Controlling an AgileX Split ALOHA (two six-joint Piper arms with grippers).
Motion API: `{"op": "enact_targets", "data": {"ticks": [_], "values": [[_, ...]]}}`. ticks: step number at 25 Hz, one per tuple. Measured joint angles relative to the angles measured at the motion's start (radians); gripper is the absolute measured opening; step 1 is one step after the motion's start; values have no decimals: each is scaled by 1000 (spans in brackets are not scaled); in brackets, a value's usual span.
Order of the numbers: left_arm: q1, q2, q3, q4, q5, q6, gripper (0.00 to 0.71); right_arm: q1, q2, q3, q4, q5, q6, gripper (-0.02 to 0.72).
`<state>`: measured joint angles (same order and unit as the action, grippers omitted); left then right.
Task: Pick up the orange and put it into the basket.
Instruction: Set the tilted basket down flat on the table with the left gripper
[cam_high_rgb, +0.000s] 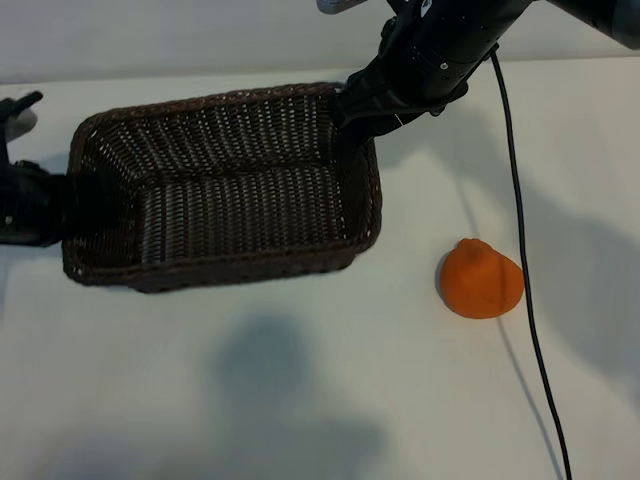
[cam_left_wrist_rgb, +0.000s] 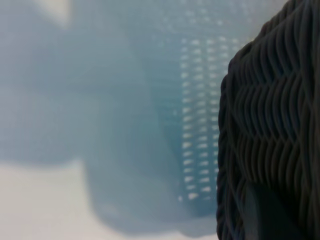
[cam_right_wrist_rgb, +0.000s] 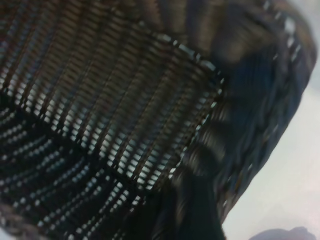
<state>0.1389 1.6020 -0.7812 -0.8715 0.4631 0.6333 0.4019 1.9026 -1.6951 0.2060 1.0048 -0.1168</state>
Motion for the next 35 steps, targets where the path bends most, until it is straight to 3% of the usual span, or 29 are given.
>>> {"op": "enact_targets", "data": {"ticks": [8,17,35], "values": [[-19,132,-146,-6,45,1,153,0,0,0,0,-2,0,535],[-131,237,-217,-9,31,-21,153,0,0,0,1,-9,0,535],[-132,256,-224,139,-14,-207,153,0,0,0,1,-11,1,535]]}}
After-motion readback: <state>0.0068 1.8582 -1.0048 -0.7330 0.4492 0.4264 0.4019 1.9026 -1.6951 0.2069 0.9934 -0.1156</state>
